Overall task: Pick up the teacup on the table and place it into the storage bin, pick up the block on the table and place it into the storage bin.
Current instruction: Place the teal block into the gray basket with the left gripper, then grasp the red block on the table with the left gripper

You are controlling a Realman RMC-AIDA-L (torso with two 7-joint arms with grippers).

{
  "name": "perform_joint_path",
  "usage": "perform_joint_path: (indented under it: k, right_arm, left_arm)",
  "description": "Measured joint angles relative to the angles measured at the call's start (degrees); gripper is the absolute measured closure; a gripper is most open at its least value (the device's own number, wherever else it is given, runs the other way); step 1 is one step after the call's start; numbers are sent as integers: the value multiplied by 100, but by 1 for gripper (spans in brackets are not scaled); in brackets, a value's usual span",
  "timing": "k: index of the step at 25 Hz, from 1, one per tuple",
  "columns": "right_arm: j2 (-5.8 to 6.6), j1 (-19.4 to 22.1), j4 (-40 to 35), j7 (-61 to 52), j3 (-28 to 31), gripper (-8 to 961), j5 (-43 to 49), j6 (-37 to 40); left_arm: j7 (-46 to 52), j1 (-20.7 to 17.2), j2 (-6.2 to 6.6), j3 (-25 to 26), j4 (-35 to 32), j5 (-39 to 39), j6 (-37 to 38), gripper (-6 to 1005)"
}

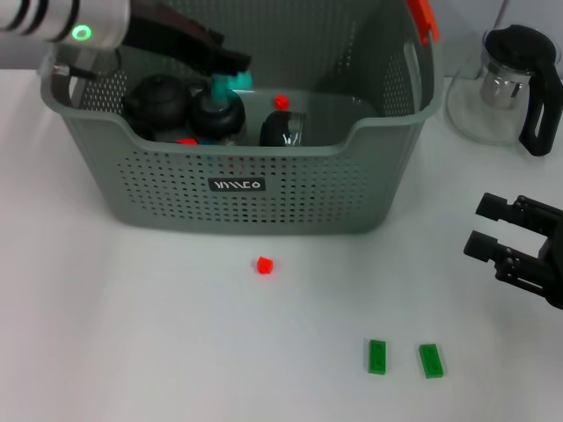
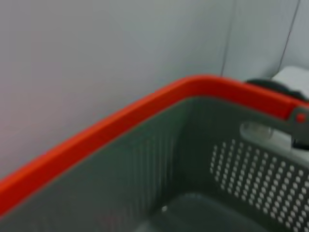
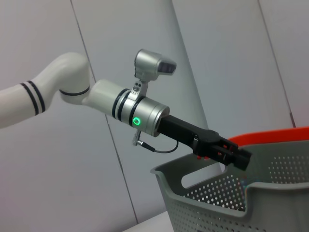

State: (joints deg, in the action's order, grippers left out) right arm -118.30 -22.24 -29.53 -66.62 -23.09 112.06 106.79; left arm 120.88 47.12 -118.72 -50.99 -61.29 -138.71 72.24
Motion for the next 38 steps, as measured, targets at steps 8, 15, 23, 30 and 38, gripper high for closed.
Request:
perform_joint_path:
  k: [8,15,23,30,38]
  right_arm:
    - [4,-13,0,6,7,285,-9,-5]
    - [-10,-18,0,9,7,286,-24,-60]
    - [-3,-31,0,5,6,285,-34,-73]
    - [3,-43,0,0,7,285,-34,-80]
    - [-7,-43,0,-1,7,284,-16,-80]
  left_arm:
    - [-739,-950,-166,673,-844,2267,558,419]
    - [-3587,-2079,-209,1637,926,4691,2532,161]
    - [-4862,-2561,-348,1994,1454,3260,3381,95]
    - [-4878,-2354,-372,1559,1376,1643,2957,96]
    - [-4912,-2110,-579,547,1888,1537,1175,97]
